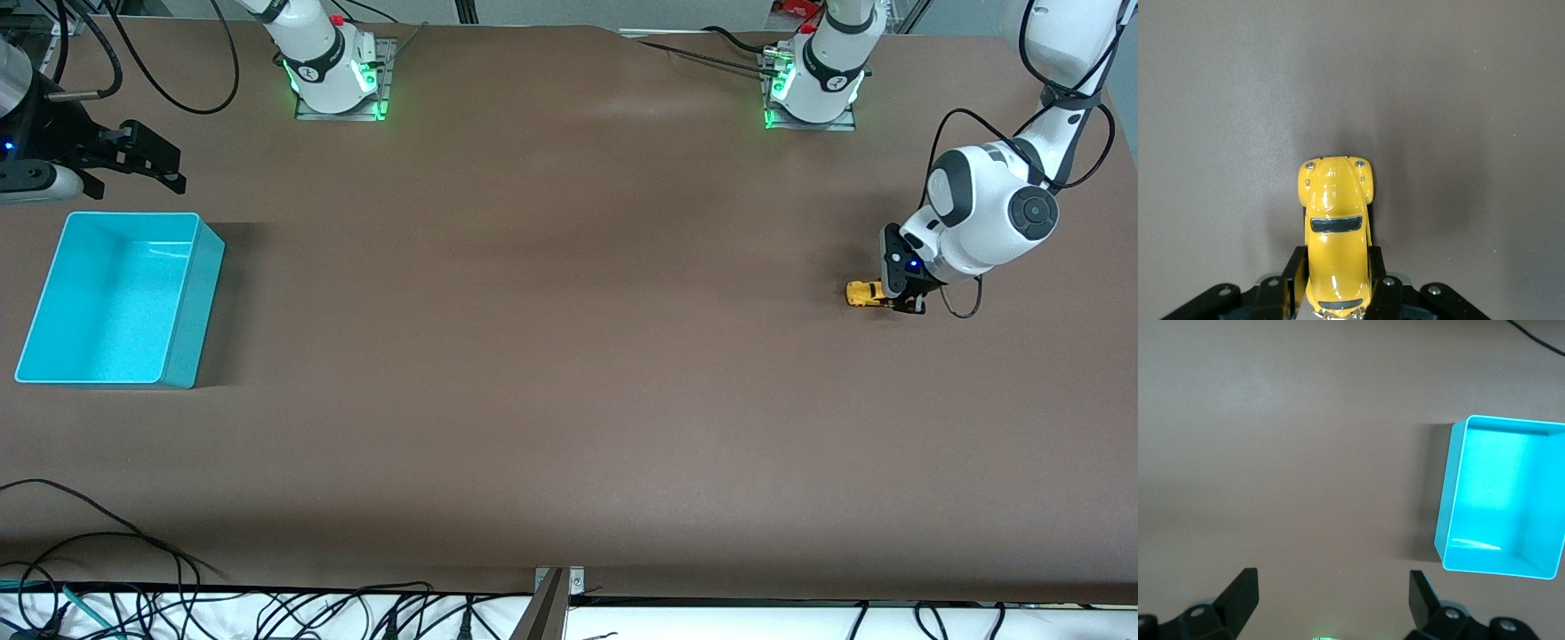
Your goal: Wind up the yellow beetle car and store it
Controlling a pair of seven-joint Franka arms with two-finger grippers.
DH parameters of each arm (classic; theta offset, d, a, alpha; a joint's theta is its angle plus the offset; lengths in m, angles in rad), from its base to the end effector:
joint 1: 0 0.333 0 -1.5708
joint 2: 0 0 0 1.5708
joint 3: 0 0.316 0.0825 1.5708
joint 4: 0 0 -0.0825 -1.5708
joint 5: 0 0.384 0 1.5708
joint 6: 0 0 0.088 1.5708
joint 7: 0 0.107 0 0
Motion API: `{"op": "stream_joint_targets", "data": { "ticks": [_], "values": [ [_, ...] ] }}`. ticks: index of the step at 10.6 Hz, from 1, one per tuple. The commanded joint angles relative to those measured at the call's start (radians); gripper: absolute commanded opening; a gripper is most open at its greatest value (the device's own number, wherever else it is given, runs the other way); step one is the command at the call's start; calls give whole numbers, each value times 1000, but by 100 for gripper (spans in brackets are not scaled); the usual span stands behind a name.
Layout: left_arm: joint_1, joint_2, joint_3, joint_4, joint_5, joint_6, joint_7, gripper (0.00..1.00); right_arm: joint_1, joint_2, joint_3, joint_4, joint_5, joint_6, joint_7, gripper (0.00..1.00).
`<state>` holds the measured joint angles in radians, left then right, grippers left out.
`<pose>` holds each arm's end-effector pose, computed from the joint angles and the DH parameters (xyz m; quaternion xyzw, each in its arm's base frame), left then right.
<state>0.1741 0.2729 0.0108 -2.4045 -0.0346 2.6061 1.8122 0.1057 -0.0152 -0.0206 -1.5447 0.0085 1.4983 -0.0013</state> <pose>0.4819 0.0911 0.1956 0.6972 -0.7159 -0.0135 0.0336 0.5405 0.0470 0.6388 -0.9989 -0.0434 0.0158 0.0037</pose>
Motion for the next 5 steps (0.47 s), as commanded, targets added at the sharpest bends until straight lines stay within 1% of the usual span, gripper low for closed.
{"op": "stream_joint_targets", "data": {
  "ticks": [1,2,5],
  "values": [
    [11,29,4,8,-13,3,36,0,-1,-5,7,15,-10,-21,0,100],
    [19,40,8,8,-8,3,38,0,-1,-6,8,15,-10,-23,-3,100],
    [42,57,37,33,-14,3,148,0,0,-8,10,15,-5,-23,0,100]
  ]
}}
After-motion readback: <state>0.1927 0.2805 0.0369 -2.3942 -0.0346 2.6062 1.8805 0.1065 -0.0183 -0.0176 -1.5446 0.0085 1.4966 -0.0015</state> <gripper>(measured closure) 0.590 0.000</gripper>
